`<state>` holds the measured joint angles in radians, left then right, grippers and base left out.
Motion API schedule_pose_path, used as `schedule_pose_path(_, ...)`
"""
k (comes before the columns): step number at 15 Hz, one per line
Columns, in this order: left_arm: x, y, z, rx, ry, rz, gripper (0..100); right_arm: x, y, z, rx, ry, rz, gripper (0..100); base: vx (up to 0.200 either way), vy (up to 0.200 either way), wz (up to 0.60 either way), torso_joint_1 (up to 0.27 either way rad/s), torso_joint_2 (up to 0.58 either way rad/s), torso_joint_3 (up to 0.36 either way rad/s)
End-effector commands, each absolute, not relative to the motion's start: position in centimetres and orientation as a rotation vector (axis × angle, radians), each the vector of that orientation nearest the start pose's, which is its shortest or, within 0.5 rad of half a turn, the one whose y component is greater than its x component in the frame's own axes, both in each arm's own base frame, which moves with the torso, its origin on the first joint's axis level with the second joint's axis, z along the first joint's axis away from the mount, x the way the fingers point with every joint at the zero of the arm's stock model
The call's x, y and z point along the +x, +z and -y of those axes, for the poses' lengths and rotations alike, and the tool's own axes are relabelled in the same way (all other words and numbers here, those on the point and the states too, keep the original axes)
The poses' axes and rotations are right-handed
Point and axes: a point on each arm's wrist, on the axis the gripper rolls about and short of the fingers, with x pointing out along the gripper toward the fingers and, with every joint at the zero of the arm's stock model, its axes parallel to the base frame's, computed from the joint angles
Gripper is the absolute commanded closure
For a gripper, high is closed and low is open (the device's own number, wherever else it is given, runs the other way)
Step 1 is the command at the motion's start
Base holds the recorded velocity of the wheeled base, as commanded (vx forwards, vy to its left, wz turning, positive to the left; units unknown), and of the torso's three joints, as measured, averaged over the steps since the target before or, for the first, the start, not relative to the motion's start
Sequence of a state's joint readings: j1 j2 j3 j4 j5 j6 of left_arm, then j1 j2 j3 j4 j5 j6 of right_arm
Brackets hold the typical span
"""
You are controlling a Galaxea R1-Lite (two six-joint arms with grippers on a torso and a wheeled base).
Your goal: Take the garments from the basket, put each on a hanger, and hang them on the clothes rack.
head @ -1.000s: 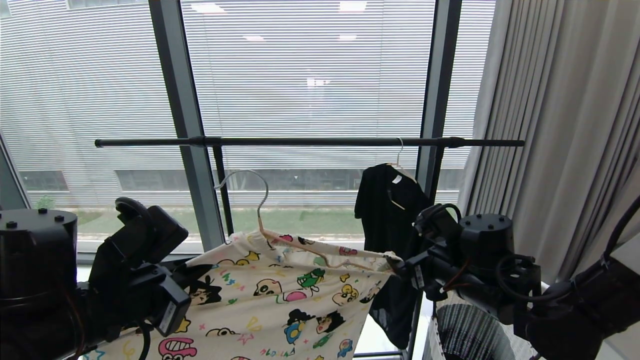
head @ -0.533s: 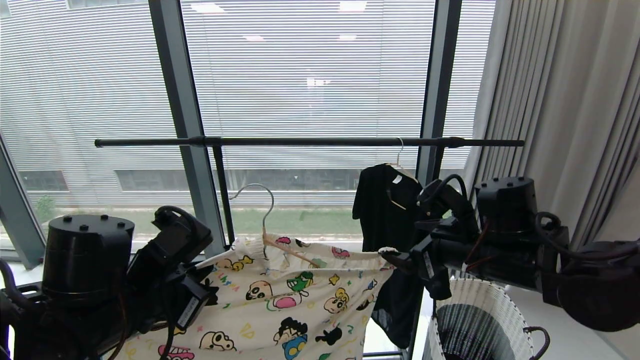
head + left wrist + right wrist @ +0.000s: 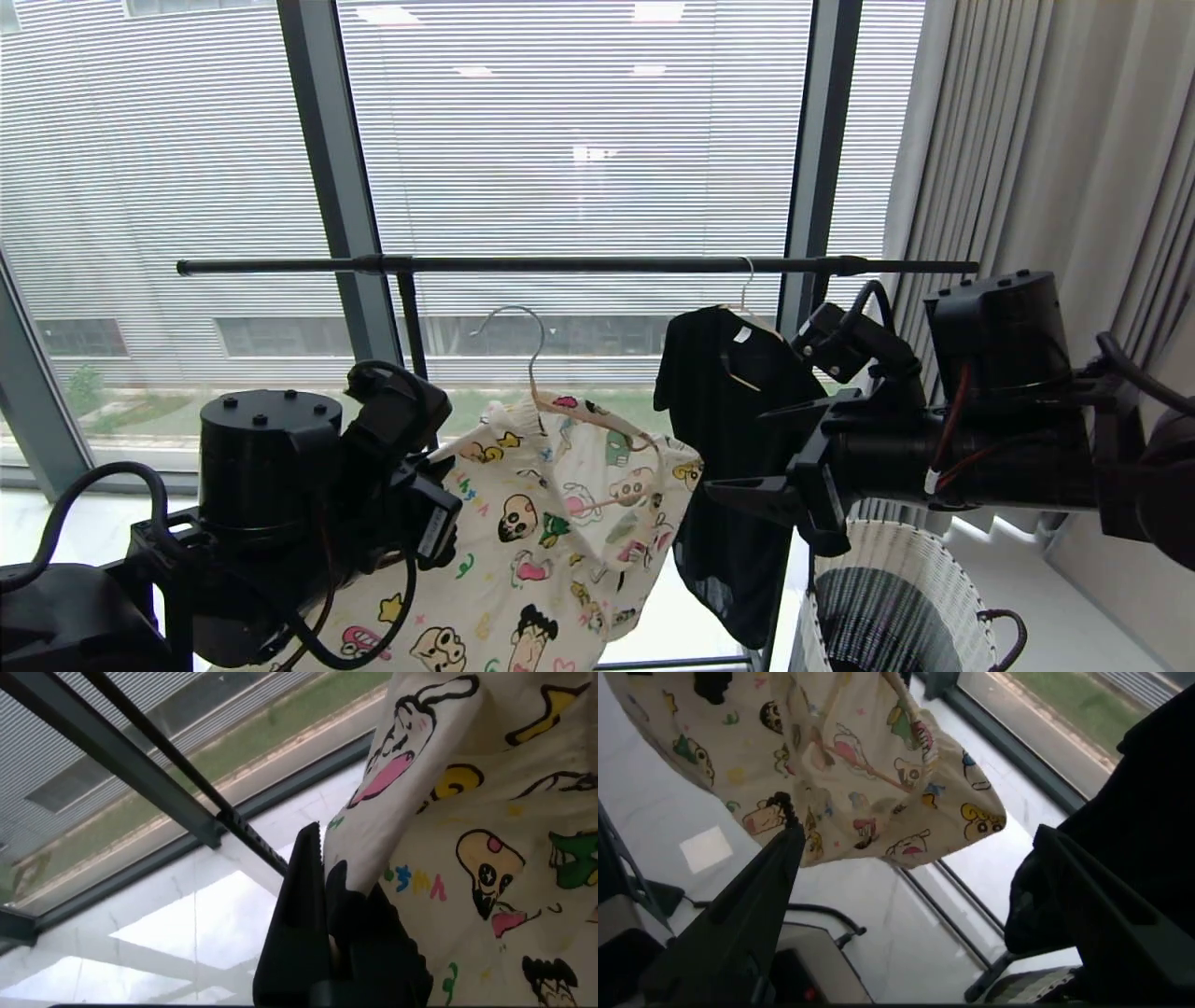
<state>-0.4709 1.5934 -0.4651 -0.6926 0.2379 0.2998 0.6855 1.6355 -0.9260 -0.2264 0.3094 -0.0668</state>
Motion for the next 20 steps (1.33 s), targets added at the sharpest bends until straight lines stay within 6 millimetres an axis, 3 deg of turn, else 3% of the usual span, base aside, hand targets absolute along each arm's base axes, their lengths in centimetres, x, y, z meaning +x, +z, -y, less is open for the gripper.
schedule_pose_path(1,21.8,12.4,11.3,0.434,-0.353,-0.39,100,21.7,20.0,-18.7,-0.161,0.994,-0.46,0,0.0,0.0,0.0,0.0,0.0,0.0)
schedule_pose_path(7,20.8,12.8,13.3,0.404,-0.615,-0.345,100,21.9,18.9,-17.5,-0.361,1.019,-0.48,0,0.0,0.0,0.0,0.0,0.0,0.0)
schedule_pose_path(14,18.6,13.3,16.5,0.418,-0.768,-0.271,100,20.3,17.5,-17.1,-0.461,1.237,-0.587,0,0.0,0.0,0.0,0.0,0.0,0.0)
schedule_pose_path(20,17.2,13.8,17.6,0.421,-0.832,-0.229,100,20.0,16.3,-17.0,-0.492,1.259,-0.617,0,0.0,0.0,0.0,0.0,0.0,0.0)
